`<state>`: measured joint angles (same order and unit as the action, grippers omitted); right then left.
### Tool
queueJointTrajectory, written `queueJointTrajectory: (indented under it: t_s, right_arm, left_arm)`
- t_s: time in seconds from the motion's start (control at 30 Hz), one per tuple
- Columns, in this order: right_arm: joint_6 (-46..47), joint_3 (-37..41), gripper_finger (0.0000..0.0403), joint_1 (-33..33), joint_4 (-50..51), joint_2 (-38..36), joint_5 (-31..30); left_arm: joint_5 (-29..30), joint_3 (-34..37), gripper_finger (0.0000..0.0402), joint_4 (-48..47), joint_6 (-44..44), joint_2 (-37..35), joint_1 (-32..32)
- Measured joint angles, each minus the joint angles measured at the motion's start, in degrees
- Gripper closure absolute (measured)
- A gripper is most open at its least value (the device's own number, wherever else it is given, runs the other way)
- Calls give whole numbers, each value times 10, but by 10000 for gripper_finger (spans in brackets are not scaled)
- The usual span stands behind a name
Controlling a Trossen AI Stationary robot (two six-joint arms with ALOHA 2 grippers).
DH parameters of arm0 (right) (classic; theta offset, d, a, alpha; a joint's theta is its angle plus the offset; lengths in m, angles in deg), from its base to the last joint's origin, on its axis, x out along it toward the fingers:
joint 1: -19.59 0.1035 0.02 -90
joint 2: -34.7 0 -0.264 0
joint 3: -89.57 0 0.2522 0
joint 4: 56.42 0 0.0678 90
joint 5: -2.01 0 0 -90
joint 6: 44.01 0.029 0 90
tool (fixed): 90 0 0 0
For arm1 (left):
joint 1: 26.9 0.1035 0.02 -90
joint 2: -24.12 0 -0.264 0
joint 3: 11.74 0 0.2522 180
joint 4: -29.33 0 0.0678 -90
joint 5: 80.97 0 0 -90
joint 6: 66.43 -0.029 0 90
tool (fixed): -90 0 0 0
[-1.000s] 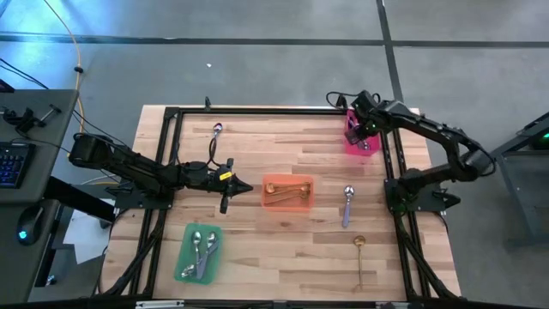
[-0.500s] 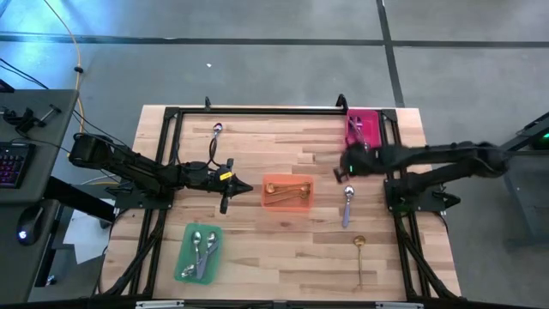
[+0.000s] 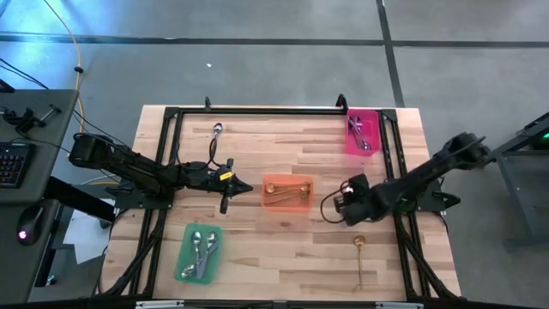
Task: Sort silverware by color (type)
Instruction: Put the violet spoon into the green bin
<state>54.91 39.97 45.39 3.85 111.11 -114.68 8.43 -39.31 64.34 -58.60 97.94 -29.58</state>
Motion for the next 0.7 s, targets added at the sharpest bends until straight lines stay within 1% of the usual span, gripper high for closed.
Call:
queueJointTrajectory:
  t_s: [0.13, 0.3, 0.43, 0.57, 0.7]
  right_arm:
    - [49, 0, 265, 2, -5, 59, 8]
    - [78, -2, 267, 1, -23, 108, 13]
    - [76, -3, 294, 2, -30, 131, -1]
    - [70, -3, 339, 2, -44, 146, -28]
    - [32, -1, 383, 2, -69, 150, -58]
  left_arm:
    - [0, 0, 401, -1, 0, 0, 0]
    - [0, 0, 401, -4, 5, 0, 0]
    - [0, 0, 401, -9, 5, 0, 0]
    - [0, 0, 401, -9, 10, 0, 0]
    - [0, 0, 401, -11, 11, 0, 0]
